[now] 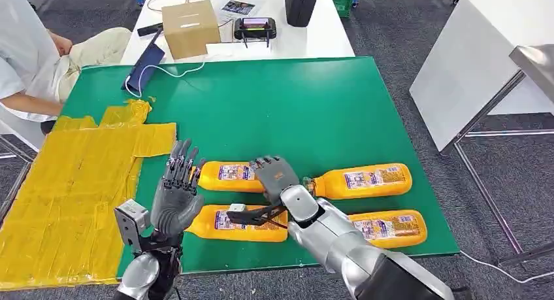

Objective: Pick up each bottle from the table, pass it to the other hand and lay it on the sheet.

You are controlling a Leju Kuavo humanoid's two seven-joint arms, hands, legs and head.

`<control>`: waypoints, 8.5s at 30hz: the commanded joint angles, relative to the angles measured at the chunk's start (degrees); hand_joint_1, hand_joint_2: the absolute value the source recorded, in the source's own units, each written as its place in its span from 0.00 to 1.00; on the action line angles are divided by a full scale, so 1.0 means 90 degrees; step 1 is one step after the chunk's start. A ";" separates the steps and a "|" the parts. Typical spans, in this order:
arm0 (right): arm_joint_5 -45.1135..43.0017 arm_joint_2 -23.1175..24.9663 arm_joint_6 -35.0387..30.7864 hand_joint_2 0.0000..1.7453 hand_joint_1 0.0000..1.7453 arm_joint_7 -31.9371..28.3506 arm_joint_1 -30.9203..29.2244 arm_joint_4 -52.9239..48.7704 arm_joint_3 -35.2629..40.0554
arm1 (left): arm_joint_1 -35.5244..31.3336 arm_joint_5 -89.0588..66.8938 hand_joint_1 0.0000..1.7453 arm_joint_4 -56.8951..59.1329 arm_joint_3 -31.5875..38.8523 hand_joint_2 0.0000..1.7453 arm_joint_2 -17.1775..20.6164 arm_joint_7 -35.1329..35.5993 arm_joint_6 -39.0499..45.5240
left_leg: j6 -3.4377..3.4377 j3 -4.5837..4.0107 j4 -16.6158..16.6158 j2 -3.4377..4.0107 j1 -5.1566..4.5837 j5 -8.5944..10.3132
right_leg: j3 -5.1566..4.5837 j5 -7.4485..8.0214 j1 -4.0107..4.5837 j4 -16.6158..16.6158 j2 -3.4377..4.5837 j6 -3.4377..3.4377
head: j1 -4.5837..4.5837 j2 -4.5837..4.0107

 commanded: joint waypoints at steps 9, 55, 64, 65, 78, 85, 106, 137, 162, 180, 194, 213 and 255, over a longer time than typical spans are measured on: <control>-0.0295 -0.0066 0.1433 1.00 0.00 0.0015 0.0150 0.0565 -0.0476 | -0.0255 -0.0032 0.00 0.0410 -0.0107 1.00 0.0002 0.0055 -0.0031 | -0.0003 0.0035 -0.0011 -0.0041 0.0007 -0.0002 | 0.0039 -0.0008 0.0000 -0.0015 0.0013 -0.0009 | -0.0002 0.0000; -0.2080 -0.0235 -0.1832 1.00 1.00 -0.1598 0.0987 -0.0342 -0.3131 | 0.0269 -0.0127 0.00 -0.0242 -0.0146 1.00 -0.0011 0.0194 -0.0105 | -0.0008 0.0042 -0.0005 -0.0021 0.0009 -0.0012 | 0.0051 -0.0006 0.0000 -0.0008 0.0035 -0.0008 | -0.0002 0.0000; -0.4243 -0.0486 -0.1448 1.00 1.00 -0.3025 0.2714 -0.4301 -0.4392 | 0.0482 -0.0572 0.00 -0.0609 0.0006 1.00 -0.0031 0.0161 0.0069 | -0.0008 0.0005 0.0001 -0.0037 0.0012 -0.0016 | 0.0020 -0.0013 0.0004 -0.0004 0.0024 -0.0009 | -0.0002 0.0002; -0.4301 -0.0516 -0.1401 1.00 1.00 -0.3026 0.2954 -0.4855 -0.4353 | 0.0468 -0.0615 0.00 -0.0596 -0.0002 1.00 -0.0031 0.0170 0.0075 | -0.0006 -0.0011 -0.0004 -0.0025 0.0006 -0.0008 | 0.0001 -0.0006 0.0002 -0.0006 0.0012 -0.0005 | -0.0002 0.0000; -0.4402 -0.0545 -0.1242 1.00 1.00 -0.3211 0.3771 -0.6477 -0.3757 | 0.0466 -0.0709 0.00 -0.0570 -0.0035 1.00 -0.0024 0.0222 0.0084 | -0.0008 -0.0033 -0.0003 -0.0021 0.0005 -0.0013 | -0.0023 -0.0008 0.0003 -0.0003 0.0023 -0.0007 | -0.0002 0.0000; -0.3696 -0.0669 -0.0857 1.00 1.00 -0.3196 0.3913 -0.6360 -0.2270 | 0.0600 -0.0741 0.00 -0.0658 0.0060 1.00 0.0017 0.0250 0.0129 | -0.0010 -0.0025 -0.0006 -0.0005 0.0009 -0.0019 | -0.0017 -0.0008 0.0006 -0.0007 0.0039 -0.0009 | 0.0000 0.0000; -0.2695 -0.0769 -0.0125 1.00 1.00 -0.2063 0.2949 -0.4385 -0.1514 | 0.0636 -0.0718 0.00 -0.0783 0.0086 1.00 0.0009 0.0305 -0.0004 | -0.0009 -0.0019 -0.0010 -0.0019 0.0009 -0.0016 | -0.0009 -0.0011 0.0006 -0.0011 0.0034 -0.0010 | -0.0002 0.0000; -0.2342 -0.0823 -0.0053 1.00 1.00 -0.2260 0.3036 -0.5213 -0.0349 | 0.0786 -0.1168 1.00 -0.0457 0.0280 1.00 -0.0139 0.0327 0.0409 | -0.0008 -0.0036 -0.0008 -0.0022 0.0007 -0.0013 | -0.0029 -0.0010 0.0004 -0.0008 0.0023 -0.0008 | -0.0002 0.0000; -0.2527 -0.0977 -0.0462 1.00 0.00 -0.2299 0.3493 -0.5708 -0.0667 | 0.0964 -0.1225 1.00 -0.1109 0.0393 1.00 -0.0124 0.0102 0.0683 | -0.0008 -0.0040 -0.0005 -0.0015 0.0008 -0.0015 | -0.0032 -0.0009 0.0006 -0.0007 0.0027 -0.0007 | -0.0002 0.0000; -0.5295 -0.1193 0.0824 1.00 0.00 -0.3571 0.3760 -0.7595 -0.1565 | -0.4270 -1.0406 1.00 0.4349 -0.1898 1.00 0.2202 0.5005 0.3293 | -0.0025 -0.0036 -0.0008 -0.0048 0.0017 0.0030 | -0.0031 0.0002 0.0019 -0.0002 0.0002 -0.0019 | -0.0010 0.0000; -0.5688 -0.1242 0.1140 1.00 0.00 -0.3624 0.3625 -0.7524 -0.1463 | -0.4731 -1.0406 1.00 0.5714 -0.1973 1.00 0.1983 0.4894 0.3505 | -0.0025 -0.0046 0.0004 -0.0024 0.0017 0.0012 | -0.0042 0.0004 0.0017 0.0017 0.0034 -0.0031 | -0.0010 0.0000; -0.4813 -0.1266 0.0763 1.00 0.00 -0.3189 0.3454 -0.7250 -0.1252 | -0.4585 -0.9119 1.00 0.7401 0.0055 1.00 0.1144 0.3940 0.0582 | -0.0021 -0.0049 -0.0002 -0.0020 0.0014 0.0012 | -0.0044 0.0006 0.0013 0.0009 0.0036 -0.0028 | -0.0010 0.0000; -0.0764 -0.1243 0.0809 1.00 0.00 -0.0532 0.2896 -0.4913 -0.0097 | -0.1305 -0.7399 0.00 0.2153 0.1453 1.00 0.0188 0.1021 0.3925 | -0.0021 -0.0028 -0.0010 -0.0008 0.0012 0.0011 | -0.0030 0.0008 0.0010 0.0003 0.0044 -0.0028 | -0.0012 0.0000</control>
